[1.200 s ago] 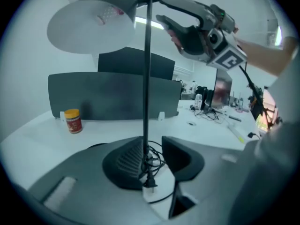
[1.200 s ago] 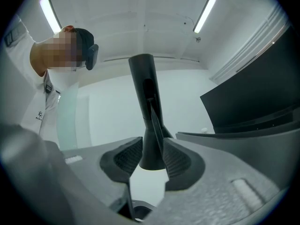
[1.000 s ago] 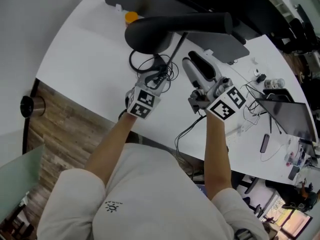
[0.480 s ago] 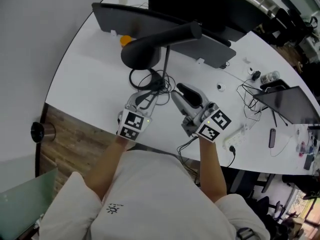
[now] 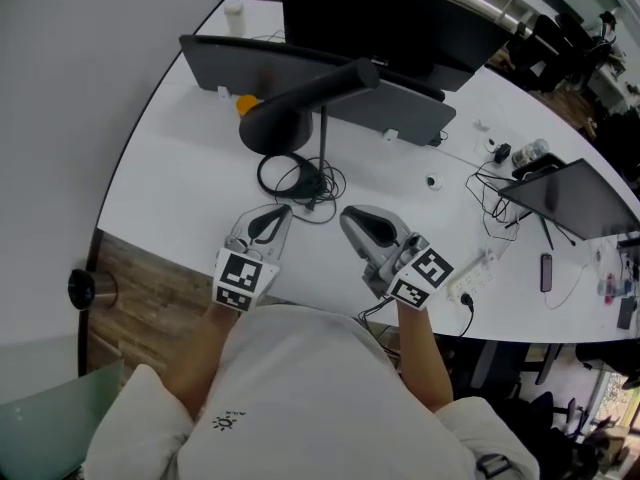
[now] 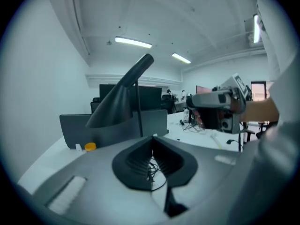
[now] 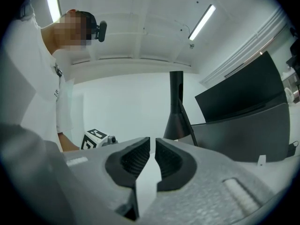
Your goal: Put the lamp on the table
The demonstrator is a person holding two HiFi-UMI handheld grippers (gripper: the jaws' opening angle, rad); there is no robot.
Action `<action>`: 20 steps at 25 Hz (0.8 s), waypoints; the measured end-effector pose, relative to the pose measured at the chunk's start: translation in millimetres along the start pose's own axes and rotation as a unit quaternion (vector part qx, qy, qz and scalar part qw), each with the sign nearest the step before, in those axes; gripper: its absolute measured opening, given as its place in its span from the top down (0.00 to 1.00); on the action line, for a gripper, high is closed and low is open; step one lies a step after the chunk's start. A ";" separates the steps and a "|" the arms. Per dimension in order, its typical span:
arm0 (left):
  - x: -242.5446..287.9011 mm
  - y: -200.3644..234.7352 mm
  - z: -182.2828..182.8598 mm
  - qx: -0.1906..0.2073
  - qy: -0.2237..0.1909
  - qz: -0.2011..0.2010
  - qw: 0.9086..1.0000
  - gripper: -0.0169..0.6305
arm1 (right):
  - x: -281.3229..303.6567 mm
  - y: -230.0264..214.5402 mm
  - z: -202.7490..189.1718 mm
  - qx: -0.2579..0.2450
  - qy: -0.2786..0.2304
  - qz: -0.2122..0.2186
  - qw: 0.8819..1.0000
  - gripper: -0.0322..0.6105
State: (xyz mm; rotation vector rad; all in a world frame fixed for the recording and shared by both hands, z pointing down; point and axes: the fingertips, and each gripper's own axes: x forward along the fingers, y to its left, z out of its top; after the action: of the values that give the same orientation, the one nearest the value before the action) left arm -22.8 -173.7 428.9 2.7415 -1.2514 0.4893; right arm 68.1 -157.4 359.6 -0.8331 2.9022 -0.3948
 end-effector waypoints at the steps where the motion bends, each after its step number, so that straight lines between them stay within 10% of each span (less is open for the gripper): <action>1: -3.4 0.3 1.5 -0.002 -0.002 0.001 1.000 0.98 | -2.0 0.4 -1.7 -0.001 0.003 -0.001 1.000 0.90; 20: -36.2 4.8 16.3 -0.026 -0.032 0.003 0.999 0.98 | -18.1 17.8 1.5 -0.047 0.018 -0.038 0.998 0.95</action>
State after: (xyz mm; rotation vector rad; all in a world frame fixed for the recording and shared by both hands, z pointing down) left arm -44.5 -154.2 401.6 2.7305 -1.2673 0.3676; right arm 74.6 -133.5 353.7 -0.9627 2.9493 -0.2847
